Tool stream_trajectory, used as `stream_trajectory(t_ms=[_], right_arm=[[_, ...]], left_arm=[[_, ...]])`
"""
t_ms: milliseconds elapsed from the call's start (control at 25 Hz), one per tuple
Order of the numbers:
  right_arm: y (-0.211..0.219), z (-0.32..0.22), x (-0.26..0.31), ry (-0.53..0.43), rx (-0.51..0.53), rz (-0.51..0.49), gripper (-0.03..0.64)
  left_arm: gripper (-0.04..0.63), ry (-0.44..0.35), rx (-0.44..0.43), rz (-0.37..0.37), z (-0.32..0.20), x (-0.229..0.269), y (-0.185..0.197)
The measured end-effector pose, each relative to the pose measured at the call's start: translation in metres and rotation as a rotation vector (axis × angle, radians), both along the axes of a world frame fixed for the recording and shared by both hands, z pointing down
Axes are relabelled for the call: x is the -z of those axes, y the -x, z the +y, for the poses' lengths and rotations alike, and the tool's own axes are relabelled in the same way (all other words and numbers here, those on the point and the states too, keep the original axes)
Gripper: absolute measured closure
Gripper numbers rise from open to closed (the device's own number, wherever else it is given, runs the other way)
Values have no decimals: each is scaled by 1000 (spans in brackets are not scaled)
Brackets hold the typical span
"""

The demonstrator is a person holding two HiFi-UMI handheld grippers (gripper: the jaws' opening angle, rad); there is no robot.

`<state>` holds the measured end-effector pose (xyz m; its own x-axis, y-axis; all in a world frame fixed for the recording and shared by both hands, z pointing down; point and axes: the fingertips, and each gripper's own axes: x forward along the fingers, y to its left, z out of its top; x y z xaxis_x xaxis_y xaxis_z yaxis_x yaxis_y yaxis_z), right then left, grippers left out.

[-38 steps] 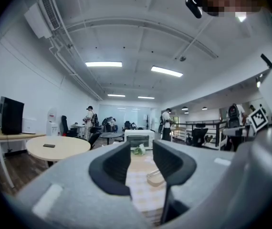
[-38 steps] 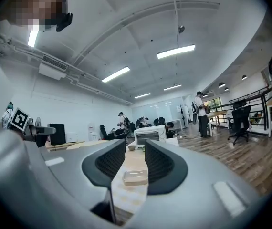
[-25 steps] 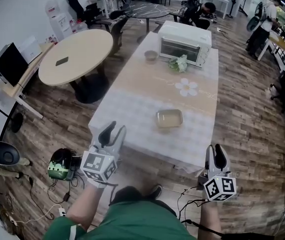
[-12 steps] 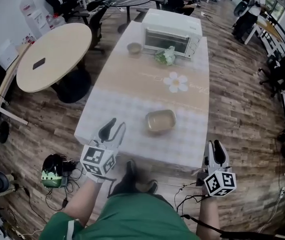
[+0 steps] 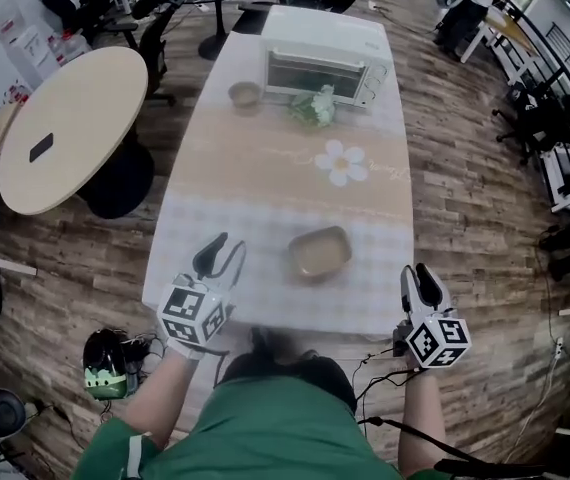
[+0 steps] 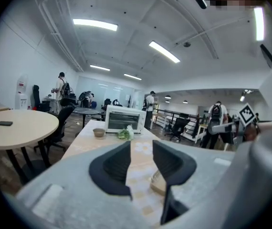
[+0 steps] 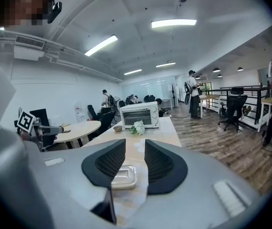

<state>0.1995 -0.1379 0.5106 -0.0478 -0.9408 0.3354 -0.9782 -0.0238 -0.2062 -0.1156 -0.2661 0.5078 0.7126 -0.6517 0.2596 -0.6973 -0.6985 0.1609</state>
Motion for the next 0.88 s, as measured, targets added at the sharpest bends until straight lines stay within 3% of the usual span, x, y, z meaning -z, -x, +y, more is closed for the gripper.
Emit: stream_trajectory(t_ms=[240, 560, 880], right_arm=[[-7, -39, -47, 111, 53, -14, 506], [3, -85, -142, 279, 198, -78, 506], [7, -99, -232, 495, 297, -295, 508]], left_arm=[[453, 23, 6, -5, -29, -12, -5], [453, 68, 22, -43, -50, -38, -23], [453, 128, 56, -65, -58, -58, -36]])
